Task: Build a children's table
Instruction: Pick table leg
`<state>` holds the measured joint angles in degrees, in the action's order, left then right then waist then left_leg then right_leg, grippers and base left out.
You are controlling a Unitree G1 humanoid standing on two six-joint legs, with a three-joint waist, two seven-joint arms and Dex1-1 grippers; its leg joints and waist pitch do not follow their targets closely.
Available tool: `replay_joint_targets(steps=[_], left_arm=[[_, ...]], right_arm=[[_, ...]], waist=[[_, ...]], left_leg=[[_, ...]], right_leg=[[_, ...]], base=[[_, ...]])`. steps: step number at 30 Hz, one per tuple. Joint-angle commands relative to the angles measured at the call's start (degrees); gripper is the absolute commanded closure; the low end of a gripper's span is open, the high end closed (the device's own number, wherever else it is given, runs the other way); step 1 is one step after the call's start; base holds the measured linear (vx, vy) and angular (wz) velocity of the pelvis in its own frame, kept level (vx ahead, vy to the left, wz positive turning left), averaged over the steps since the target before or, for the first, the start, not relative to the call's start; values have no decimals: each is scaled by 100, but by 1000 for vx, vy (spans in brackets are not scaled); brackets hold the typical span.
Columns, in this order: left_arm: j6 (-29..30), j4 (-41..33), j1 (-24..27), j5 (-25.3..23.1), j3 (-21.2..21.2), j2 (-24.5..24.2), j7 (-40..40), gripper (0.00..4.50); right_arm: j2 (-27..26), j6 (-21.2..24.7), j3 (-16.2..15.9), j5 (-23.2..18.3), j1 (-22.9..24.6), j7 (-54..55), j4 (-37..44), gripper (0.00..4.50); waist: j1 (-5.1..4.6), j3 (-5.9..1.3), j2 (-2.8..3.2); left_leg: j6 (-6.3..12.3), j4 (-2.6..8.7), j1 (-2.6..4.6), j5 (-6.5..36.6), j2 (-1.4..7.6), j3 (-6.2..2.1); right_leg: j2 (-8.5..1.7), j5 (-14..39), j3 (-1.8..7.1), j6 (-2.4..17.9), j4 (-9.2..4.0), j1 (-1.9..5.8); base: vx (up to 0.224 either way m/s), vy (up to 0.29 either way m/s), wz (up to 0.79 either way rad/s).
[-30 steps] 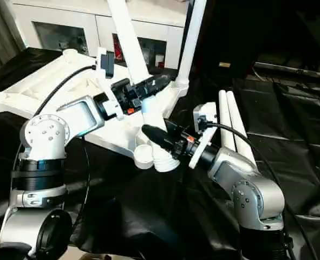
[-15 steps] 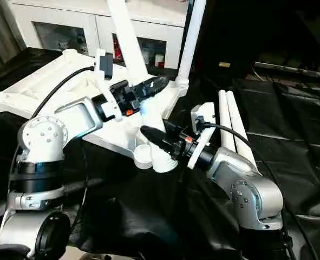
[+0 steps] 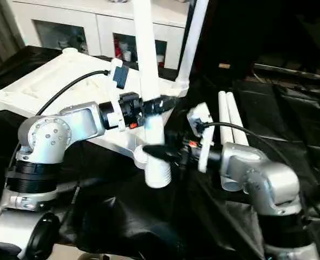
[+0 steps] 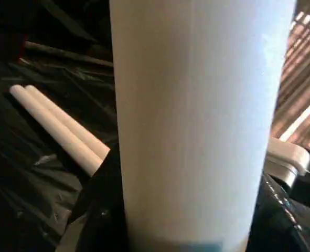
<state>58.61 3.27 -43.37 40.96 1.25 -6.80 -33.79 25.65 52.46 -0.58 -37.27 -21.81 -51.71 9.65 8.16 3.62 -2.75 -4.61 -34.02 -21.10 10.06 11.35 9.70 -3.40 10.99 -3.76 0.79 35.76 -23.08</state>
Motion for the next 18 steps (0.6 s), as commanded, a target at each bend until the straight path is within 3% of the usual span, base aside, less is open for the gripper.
replay_joint_targets(steps=[1, 6, 18], left_arm=[[31, -211, -185, 78, -139, -46, -211, 264], [51, -393, -140, 175, -279, -122, -498, 264], [-6, -422, -156, 170, -389, -137, -648, 264]], right_arm=[[158, 250, -26, -252, -180, -223, -88, 145], [219, 553, -41, -448, -284, -357, -212, 145], [226, 935, -173, -655, -336, -535, -335, 145]], waist=[[14, -418, -70], [19, -418, -94], [32, -422, -95]], left_leg=[[70, 330, 25, 520, 134, -17], [55, 327, 20, 473, 148, -14], [-24, 322, 14, 507, 143, -17]], right_leg=[[-432, 1173, 275, 664, -457, 355], [-433, 1055, 273, 770, -434, 352], [-438, 1207, 271, 688, -449, 355]], base=[[0, 0, 0], [0, 0, 0], [0, 0, 0]])
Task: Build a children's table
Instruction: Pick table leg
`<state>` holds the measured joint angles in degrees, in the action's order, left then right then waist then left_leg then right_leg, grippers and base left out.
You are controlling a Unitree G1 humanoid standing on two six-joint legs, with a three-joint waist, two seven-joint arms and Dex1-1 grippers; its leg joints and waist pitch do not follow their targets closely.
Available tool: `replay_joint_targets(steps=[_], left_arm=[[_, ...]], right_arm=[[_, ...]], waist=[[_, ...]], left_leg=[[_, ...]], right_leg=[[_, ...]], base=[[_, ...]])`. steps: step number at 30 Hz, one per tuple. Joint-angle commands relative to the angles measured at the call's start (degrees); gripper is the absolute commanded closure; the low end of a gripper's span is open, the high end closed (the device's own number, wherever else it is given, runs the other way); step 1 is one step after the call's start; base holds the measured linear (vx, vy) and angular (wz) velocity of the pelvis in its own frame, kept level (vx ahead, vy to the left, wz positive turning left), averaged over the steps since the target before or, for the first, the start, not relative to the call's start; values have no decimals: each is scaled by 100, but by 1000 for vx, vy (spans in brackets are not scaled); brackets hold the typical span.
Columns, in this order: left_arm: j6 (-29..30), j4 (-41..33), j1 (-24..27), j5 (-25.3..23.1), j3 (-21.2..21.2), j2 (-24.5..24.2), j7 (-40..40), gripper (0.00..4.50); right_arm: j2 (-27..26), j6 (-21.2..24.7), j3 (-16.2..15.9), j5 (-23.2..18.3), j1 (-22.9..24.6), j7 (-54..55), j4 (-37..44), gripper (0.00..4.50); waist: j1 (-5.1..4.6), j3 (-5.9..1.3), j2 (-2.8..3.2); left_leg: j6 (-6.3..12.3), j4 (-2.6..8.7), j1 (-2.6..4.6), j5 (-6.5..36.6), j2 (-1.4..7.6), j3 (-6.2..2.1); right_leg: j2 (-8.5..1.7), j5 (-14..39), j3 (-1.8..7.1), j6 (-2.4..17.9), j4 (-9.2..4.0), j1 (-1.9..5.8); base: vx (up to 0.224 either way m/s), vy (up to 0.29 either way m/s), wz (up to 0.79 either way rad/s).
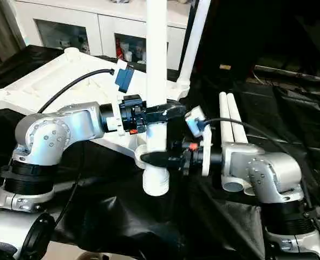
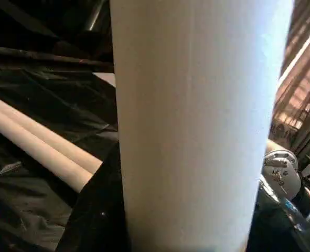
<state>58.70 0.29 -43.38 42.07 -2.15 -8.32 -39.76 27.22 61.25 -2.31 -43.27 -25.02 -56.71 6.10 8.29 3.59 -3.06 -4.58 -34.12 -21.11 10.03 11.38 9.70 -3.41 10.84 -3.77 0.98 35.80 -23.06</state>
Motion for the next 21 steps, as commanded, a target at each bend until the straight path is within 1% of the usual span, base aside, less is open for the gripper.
replay_joint_targets(steps=[1, 8, 9, 11, 14, 17, 18, 21], left_arm=[[-19, -107, -164, 54, -49, 26, -39, 264], [-35, -79, -164, 30, -50, 56, -19, 264], [-31, -86, -159, 36, -50, 55, -21, 264], [-29, -89, -157, 38, -51, 53, -22, 264], [-23, -94, -153, 45, -44, 54, -19, 264], [-14, -89, -154, 53, -20, 64, -9, 264], [-16, -92, -151, 49, -19, 67, -6, 264], [-14, -87, -153, 53, -8, 69, 1, 264]], right_arm=[[77, 39, -35, -36, -6, -53, 35, 145], [94, -8, -128, -12, 6, -35, 65, 145], [98, -14, -145, 2, 7, -41, 71, 173], [100, -19, -153, 9, 8, -44, 72, 179], [103, -47, -179, 23, 4, -50, 53, 218], [100, -64, -193, 21, -2, -52, 39, 228], [95, -75, -199, 20, -4, -48, 29, 243], [89, -87, -208, 23, -12, -40, 13, 250]], waist=[[20, -420, -52], [21, -422, -68], [20, -419, -73], [19, -417, -72], [23, -422, -73], [25, -422, -72], [24, -422, -73], [26, -422, -72]], left_leg=[[-35, 334, 20, 508, 144, -21], [-29, 327, 17, 483, 139, -15], [-28, 331, 21, 504, 141, -16], [-32, 331, 18, 515, 140, -17], [-32, 329, 17, 476, 140, -17], [-30, 328, 19, 484, 144, -16], [-28, 329, 18, 484, 142, -16], [-23, 326, 19, 482, 140, -15]], right_leg=[[-438, 1216, 271, 675, -451, 351], [-439, 1171, 272, 692, -447, 357], [-438, 1230, 270, 680, -454, 353], [-437, 1262, 270, 665, -455, 353], [-435, 1189, 273, 672, -444, 354], [-438, 1177, 271, 684, -443, 353], [-437, 1164, 272, 692, -442, 354], [-438, 1170, 273, 687, -442, 354]], base=[[0, 0, 0], [0, 0, 0], [0, 0, 0], [0, 0, 0], [0, 0, 0], [0, 0, 0], [0, 0, 0], [0, 0, 0]])
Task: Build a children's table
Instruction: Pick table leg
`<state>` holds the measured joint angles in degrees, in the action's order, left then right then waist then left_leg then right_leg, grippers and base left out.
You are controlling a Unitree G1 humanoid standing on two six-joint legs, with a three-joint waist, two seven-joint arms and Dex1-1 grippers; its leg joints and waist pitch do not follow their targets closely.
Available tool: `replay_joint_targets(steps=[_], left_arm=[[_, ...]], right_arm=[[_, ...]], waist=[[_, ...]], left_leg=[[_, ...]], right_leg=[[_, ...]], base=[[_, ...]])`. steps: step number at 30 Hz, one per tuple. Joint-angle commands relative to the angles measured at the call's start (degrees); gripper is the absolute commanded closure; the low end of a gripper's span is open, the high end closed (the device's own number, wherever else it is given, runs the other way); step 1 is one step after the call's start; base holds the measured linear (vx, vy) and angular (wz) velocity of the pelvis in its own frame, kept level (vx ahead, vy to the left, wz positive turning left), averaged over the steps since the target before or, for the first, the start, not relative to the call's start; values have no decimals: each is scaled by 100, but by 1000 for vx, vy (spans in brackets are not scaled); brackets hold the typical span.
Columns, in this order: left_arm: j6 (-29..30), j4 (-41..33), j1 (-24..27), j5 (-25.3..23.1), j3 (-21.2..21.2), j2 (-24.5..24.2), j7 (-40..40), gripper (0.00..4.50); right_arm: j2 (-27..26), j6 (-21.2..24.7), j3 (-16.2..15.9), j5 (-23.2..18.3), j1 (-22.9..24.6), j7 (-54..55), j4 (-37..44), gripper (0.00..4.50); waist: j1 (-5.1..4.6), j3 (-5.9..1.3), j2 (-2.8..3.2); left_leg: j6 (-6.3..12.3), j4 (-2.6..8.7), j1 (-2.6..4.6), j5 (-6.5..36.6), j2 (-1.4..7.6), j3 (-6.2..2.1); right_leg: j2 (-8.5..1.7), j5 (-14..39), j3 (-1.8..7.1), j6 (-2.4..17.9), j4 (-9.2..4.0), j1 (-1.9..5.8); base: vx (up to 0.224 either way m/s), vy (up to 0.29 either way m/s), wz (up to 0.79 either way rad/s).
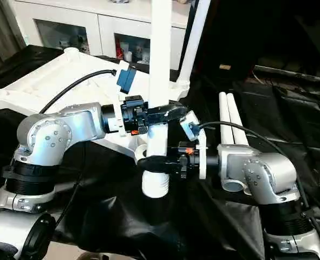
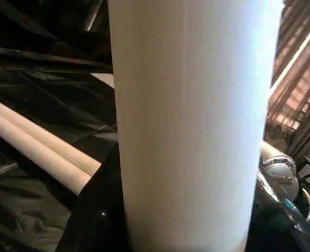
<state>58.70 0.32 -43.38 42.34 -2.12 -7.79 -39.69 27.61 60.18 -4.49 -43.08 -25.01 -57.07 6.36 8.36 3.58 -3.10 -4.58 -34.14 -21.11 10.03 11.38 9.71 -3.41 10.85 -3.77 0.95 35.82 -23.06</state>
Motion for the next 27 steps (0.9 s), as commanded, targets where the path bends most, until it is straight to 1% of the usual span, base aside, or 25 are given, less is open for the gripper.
replay_joint_targets(steps=[1, 5, 10, 11, 12, 14, 16, 17, 18, 19, 20, 21, 22, 23, 24, 25, 26, 27], left_arm=[[-12, -86, -154, 30, -4, 19, -1, 264], [-13, -64, -161, 36, 15, 28, 19, 264], [-36, -25, -170, 48, 74, 64, 79, 264], [-136, 5, -174, 8, 124, 105, 152, 264], [-195, 29, -182, -30, 152, 131, 218, 229], [-89, 99, -220, 173, 321, 219, 225, 194], [-16, 92, -235, 326, 424, 260, 202, 187], [2, 92, -240, 390, 488, 296, 228, 187], [-81, 102, -237, 438, 590, 378, 300, 175], [-285, 121, -223, 442, 709, 489, 403, 161], [-285, 121, -223, 442, 709, 489, 403, 161], [-582, 130, -188, 497, 860, 630, 427, 150], [-824, 115, -141, 647, 1042, 805, 453, 150], [-1048, 103, -105, 814, 1253, 995, 516, 149], [-1087, 108, -102, 869, 1317, 1045, 557, 148], [-1344, 148, -92, 1242, 1754, 1366, 840, 148], [-1359, 149, -93, 1268, 1785, 1384, 860, 148], [-1432, 153, -98, 1393, 1930, 1470, 956, 148]], right_arm=[[47, 18, 10, 4, -15, -1, -20, 250], [37, -6, 14, 2, -18, 12, -39, 252], [31, -56, 23, 4, -7, 22, -49, 252], [29, -75, 28, 2, 1, 22, -47, 253], [29, -87, 29, 2, 7, 22, -46, 254], [28, -118, 31, 8, 18, 23, -44, 254], [24, -139, 34, 14, 17, 22, -50, 256], [21, -148, 38, 12, 15, 22, -52, 256], [9, -163, 52, 2, 14, 25, -53, 256], [-13, -173, 79, -17, 12, 41, -54, 257], [-13, -173, 79, -17, 12, 41, -54, 257], [-37, -179, 112, -48, 11, 67, -55, 257], [-68, -189, 151, -69, 18, 98, -56, 257], [-98, -196, 188, -96, 22, 132, -59, 257], [-106, -199, 199, -104, 25, 140, -58, 257], [-164, -219, 280, -155, 46, 204, -46, 257], [-169, -222, 287, -158, 50, 210, -44, 257], [-192, -237, 322, -173, 66, 241, -33, 257]], waist=[[21, -422, -70], [22, -425, -60], [23, -427, -61], [23, -425, -64], [24, -423, -63], [22, -424, -71], [28, -427, -62], [28, -428, -67], [30, -428, -66], [26, -425, -71], [30, -421, -70], [34, -424, -74], [36, -426, -78], [41, -422, -69], [42, -423, -76], [44, -426, -79], [49, -424, -83], [46, -424, -90]], left_leg=[[-20, 326, 17, 479, 138, -14], [-30, 327, 17, 482, 140, -18], [-23, 323, 18, 482, 139, -15], [-22, 323, 14, 486, 136, -16], [-17, 321, 17, 496, 133, -13], [-12, 318, 15, 492, 132, -11], [-13, 318, 12, 482, 134, -19], [-11, 315, 10, 485, 130, -16], [-15, 316, 8, 496, 131, -18], [-7, 312, 4, 516, 130, -15], [2, 312, 9, 537, 132, -15], [14, 313, 8, 526, 136, -18], [17, 311, 8, 526, 136, -15], [28, 310, 2, 539, 134, -16], [31, 303, -3, 547, 134, -14], [38, 299, -4, 564, 135, -15], [42, 295, -4, 583, 136, -13], [49, 299, -8, 592, 140, -19]], right_leg=[[-437, 1171, 273, 689, -445, 354], [-435, 1154, 272, 695, -442, 356], [-434, 1124, 272, 708, -440, 356], [-434, 1137, 271, 706, -443, 359], [-433, 1169, 270, 698, -450, 355], [-430, 1157, 271, 698, -450, 356], [-433, 1152, 263, 723, -443, 359], [-431, 1151, 264, 721, -447, 362], [-437, 1156, 263, 733, -446, 364], [-434, 1165, 263, 735, -455, 365], [-438, 1193, 263, 731, -467, 363], [-444, 1203, 264, 731, -468, 366], [-442, 1183, 264, 740, -464, 366], [-444, 1195, 264, 749, -470, 366], [-448, 1180, 263, 770, -473, 372], [-449, 1154, 260, 811, -469, 376], [-457, 1145, 259, 846, -475, 380], [-448, 1129, 256, 856, -466, 379]], base=[[0, 0, 0], [0, 0, 0], [0, 0, 0], [0, 0, 0], [0, 0, 0], [0, 0, 0], [0, 0, 0], [0, 0, 0], [0, 0, 0], [0, 0, 0], [0, 0, 0], [0, 0, 0], [0, 0, 0], [0, 0, 0], [0, 0, 0], [0, 0, 0], [0, 0, 0], [0, 0, 0]])
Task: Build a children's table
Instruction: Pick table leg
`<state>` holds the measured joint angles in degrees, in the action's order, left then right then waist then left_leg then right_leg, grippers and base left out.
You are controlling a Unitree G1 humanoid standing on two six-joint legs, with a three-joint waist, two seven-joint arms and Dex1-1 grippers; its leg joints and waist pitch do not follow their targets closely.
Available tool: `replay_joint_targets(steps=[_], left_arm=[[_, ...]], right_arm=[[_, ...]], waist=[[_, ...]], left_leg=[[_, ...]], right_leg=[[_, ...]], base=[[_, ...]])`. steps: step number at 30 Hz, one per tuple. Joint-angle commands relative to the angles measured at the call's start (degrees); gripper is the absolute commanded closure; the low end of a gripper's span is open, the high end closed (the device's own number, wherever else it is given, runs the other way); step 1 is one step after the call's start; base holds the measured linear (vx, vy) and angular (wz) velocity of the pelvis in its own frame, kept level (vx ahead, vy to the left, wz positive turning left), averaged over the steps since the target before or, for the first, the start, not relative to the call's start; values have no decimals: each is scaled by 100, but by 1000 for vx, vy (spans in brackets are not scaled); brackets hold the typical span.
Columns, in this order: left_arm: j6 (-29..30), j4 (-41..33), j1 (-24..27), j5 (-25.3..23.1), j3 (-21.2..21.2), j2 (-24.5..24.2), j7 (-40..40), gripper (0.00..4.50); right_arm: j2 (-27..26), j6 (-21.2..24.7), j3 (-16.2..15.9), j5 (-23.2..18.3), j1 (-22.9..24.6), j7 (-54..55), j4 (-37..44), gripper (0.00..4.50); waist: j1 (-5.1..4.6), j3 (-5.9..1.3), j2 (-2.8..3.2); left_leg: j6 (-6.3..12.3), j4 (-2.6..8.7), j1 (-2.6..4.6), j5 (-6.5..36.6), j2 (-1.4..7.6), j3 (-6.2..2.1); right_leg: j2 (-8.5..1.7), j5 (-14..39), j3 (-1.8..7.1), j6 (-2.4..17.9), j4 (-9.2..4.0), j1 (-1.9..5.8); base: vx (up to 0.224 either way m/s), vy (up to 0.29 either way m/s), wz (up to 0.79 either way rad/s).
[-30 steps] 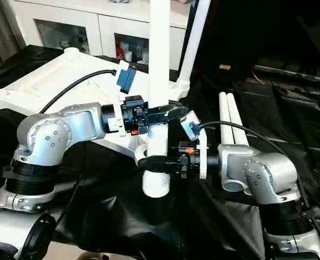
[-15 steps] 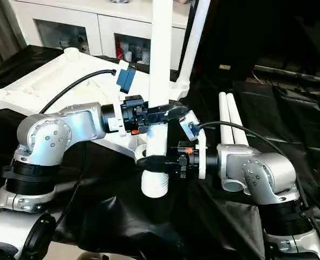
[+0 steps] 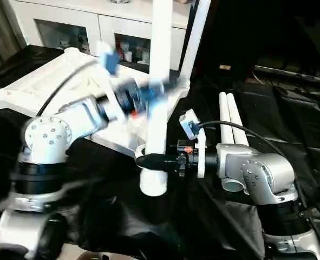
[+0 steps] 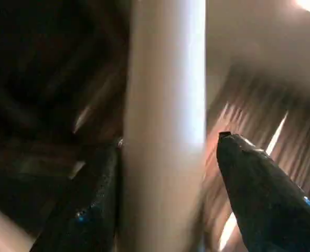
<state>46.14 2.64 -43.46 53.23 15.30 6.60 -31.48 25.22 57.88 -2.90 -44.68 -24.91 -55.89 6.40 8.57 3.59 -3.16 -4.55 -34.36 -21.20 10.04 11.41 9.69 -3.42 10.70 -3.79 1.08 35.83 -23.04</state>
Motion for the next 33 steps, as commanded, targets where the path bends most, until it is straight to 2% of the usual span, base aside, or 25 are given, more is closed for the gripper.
replay_joint_targets(steps=[1, 3, 4, 6, 7, 11, 12, 13, 14, 15, 16, 17, 18, 19, 21, 22, 23, 24, 25, 26, 29, 30, 33], left_arm=[[-251, -130, -84, 548, 439, 100, 229, 148], [-263, -203, -46, 621, 503, 64, 174, 148], [-236, -322, 33, 704, 567, -71, 47, 148], [-172, -389, 98, 788, 644, -245, -58, 148], [-156, -410, 139, 690, 623, -363, -113, 148], [-102, -435, 279, 307, 431, -745, -236, 148], [-350, -337, 509, -694, -391, -1463, -499, 148], [-498, -295, 600, -1104, -744, -1749, -630, 148], [-498, -295, 600, -1104, -744, -1749, -630, 148], [-932, -144, 716, -1858, -1427, -2247, -952, 148], [-1398, 32, 806, -2497, -2014, -2670, -1319, 148], [-1920, 266, 864, -3206, -2666, -3159, -1753, 148], [-2350, 481, 850, -3658, -3062, -3471, -2135, 148], [-2542, 602, 817, -3850, -3226, -3610, -2342, 148], [-2815, 835, 733, -4107, -3427, -3796, -2647, 148], [-2987, 1108, 604, -4290, -3546, -3905, -2808, 121], [-3044, 1186, 564, -4348, -3584, -3932, -2828, 121], [-3510, 1632, 348, -4802, -3835, -4044, -2766, 115], [-3510, 1632, 348, -4802, -3835, -4044, -2766, 115], [-3847, 1942, 202, -5108, -4035, -4096, -2724, 115], [-4303, 2555, -47, -5427, -4238, -3992, -2539, 115], [-4604, 2965, -190, -5583, -4334, -3882, -2465, 115], [-5013, 3631, -368, -5879, -4481, -3690, -2448, 115]], right_arm=[[-25, -74, 270, -28, 103, 240, -7, 257], [-78, -131, 352, -23, 131, 340, 5, 257], [-170, -249, 517, -3, 175, 537, 20, 257], [-245, -389, 669, 38, 212, 726, 35, 257], [-275, -453, 723, 83, 221, 824, 37, 257], [-333, -622, 834, 217, 238, 1081, 49, 257], [-338, -913, 842, 588, 269, 1458, 65, 257], [-330, -1039, 824, 747, 283, 1592, 68, 257], [-330, -1039, 824, 747, 283, 1592, 68, 257], [-333, -1228, 793, 972, 291, 1791, 22, 257], [-336, -1427, 766, 1166, 296, 1944, -26, 257], [-354, -1709, 753, 1385, 289, 2111, -102, 257], [-342, -1799, 753, 1462, 276, 2167, -140, 257], [-322, -1811, 746, 1485, 264, 2171, -152, 257], [-283, -1803, 736, 1504, 264, 2156, -136, 257], [-249, -1800, 728, 1515, 281, 2131, -93, 257], [-242, -1802, 724, 1520, 289, 2130, -79, 257], [-213, -1810, 708, 1544, 331, 2125, -23, 257], [-213, -1810, 708, 1544, 331, 2125, -23, 257], [-210, -1840, 694, 1582, 357, 2131, -7, 257], [-211, -1903, 651, 1638, 403, 2137, 5, 257], [-218, -1965, 617, 1681, 427, 2144, 0, 257], [-221, -1992, 576, 1722, 428, 2116, 0, 257]], waist=[[29, -425, -66], [26, -420, -65], [33, -422, -22], [12, -425, -28], [14, -420, 44], [-22, -414, 37], [-20, -406, 33], [-37, -411, 47], [-48, -402, 57], [-19, -401, 28], [-28, -390, 57], [-41, -401, 57], [-45, -411, 70], [-60, -414, 99], [-77, -432, 128], [-83, -433, 129], [-81, -434, 130], [-81, -433, 125], [-75, -424, 120], [-74, -423, 116], [-73, -416, 101], [-63, -426, 108], [-63, -441, 110]], left_leg=[[37, 323, 7, 603, 133, -20], [19, 328, 12, 642, 125, -15], [-11, 335, 27, 654, 130, -27], [-58, 345, 35, 684, 139, -26], [-86, 360, 50, 710, 143, -44], [-153, 376, 65, 816, 147, -32], [-159, 420, 76, 833, 158, -58], [-206, 418, 80, 862, 156, -51], [-263, 428, 100, 937, 155, -46], [-238, 443, 107, 921, 153, -68], [-259, 461, 108, 959, 151, -74], [-277, 460, 102, 962, 149, -66], [-323, 462, 131, 970, 156, -60], [-352, 466, 111, 918, 150, -62], [-407, 453, 121, 891, 166, -52], [-412, 448, 119, 885, 166, -47], [-407, 444, 119, 890, 161, -41], [-391, 439, 107, 916, 153, -38], [-377, 439, 120, 974, 149, -33], [-367, 439, 110, 1024, 149, -40], [-365, 431, 105, 1060, 152, -30], [-362, 425, 108, 1068, 149, -32], [-367, 423, 90, 991, 160, -41]], right_leg=[[-440, 1187, 258, 796, -473, 368], [-443, 1336, 257, 720, -495, 354], [-446, 1409, 255, 654, -491, 338], [-425, 1413, 247, 630, -484, 324], [-420, 1374, 247, 615, -476, 318], [-409, 1315, 254, 588, -480, 314], [-405, 1495, 253, 384, -516, 293], [-393, 1535, 261, 301, -480, 292], [-402, 1705, 268, 178, -506, 278], [-413, 1835, 263, 60, -551, 270], [-415, 1955, 275, -56, -563, 245], [-412, 1990, 284, -119, -553, 255], [-421, 1987, 290, -154, -540, 224], [-423, 1828, 291, -81, -530, 249], [-425, 1344, 291, 210, -453, 258], [-422, 1064, 288, 404, -428, 265], [-417, 972, 287, 481, -417, 270], [-424, 818, 284, 626, -395, 295], [-418, 896, 286, 604, -419, 284], [-437, 1016, 292, 564, -424, 304], [-454, 1179, 295, 581, -442, 292], [-460, 1206, 296, 574, -441, 298], [-474, 1041, 300, 630, -420, 316]], base=[[0, 0, 0], [0, 0, 0], [0, 0, 0], [0, 0, 0], [0, 0, 0], [0, 0, 0], [0, 0, 0], [0, 0, 0], [0, 0, 0], [0, 0, 0], [0, 0, 0], [0, 0, 0], [0, 0, 0], [0, 0, 0], [0, 0, 0], [0, 0, 0], [0, 0, 0], [0, 0, 0], [0, 0, 0], [0, 0, 0], [0, 0, 0], [0, 0, 0], [0, 0, 0]])
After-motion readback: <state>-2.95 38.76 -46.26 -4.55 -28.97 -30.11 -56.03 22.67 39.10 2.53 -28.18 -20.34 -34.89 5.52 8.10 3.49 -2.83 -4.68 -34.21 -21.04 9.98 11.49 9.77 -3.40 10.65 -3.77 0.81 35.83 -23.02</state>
